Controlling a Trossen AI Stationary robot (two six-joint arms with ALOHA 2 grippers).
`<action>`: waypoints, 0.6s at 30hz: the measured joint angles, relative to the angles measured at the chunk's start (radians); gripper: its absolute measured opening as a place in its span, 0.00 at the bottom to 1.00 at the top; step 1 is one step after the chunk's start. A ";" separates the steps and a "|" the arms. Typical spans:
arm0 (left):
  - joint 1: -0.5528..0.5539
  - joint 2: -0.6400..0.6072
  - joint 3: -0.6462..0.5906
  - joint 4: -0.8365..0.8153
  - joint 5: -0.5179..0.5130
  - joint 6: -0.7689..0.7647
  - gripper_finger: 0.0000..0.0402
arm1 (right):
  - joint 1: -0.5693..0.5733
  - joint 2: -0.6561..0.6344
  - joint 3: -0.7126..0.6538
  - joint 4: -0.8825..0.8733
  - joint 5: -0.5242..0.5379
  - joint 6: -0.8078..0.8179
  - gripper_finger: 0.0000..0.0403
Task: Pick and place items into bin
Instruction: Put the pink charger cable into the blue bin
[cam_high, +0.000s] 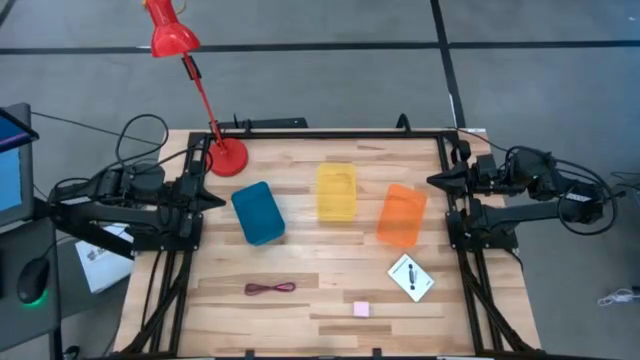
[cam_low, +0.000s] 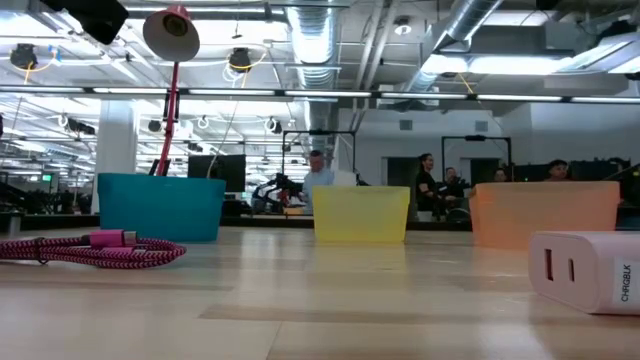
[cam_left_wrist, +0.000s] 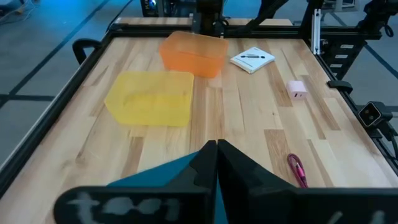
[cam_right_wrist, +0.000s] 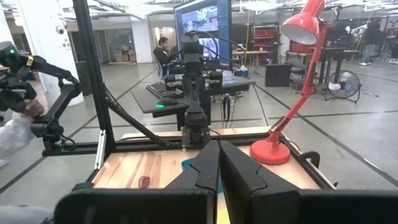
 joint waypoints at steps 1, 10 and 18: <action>0.000 0.000 0.000 0.015 -0.004 0.002 0.00 | 0.000 0.000 0.000 0.000 0.000 0.000 0.02; 0.000 0.000 0.000 0.223 -0.022 -0.141 0.00 | 0.000 0.000 0.000 0.000 0.000 0.000 0.02; 0.000 0.004 -0.114 0.459 0.039 -0.165 0.00 | 0.000 0.000 0.000 0.001 0.000 0.000 0.02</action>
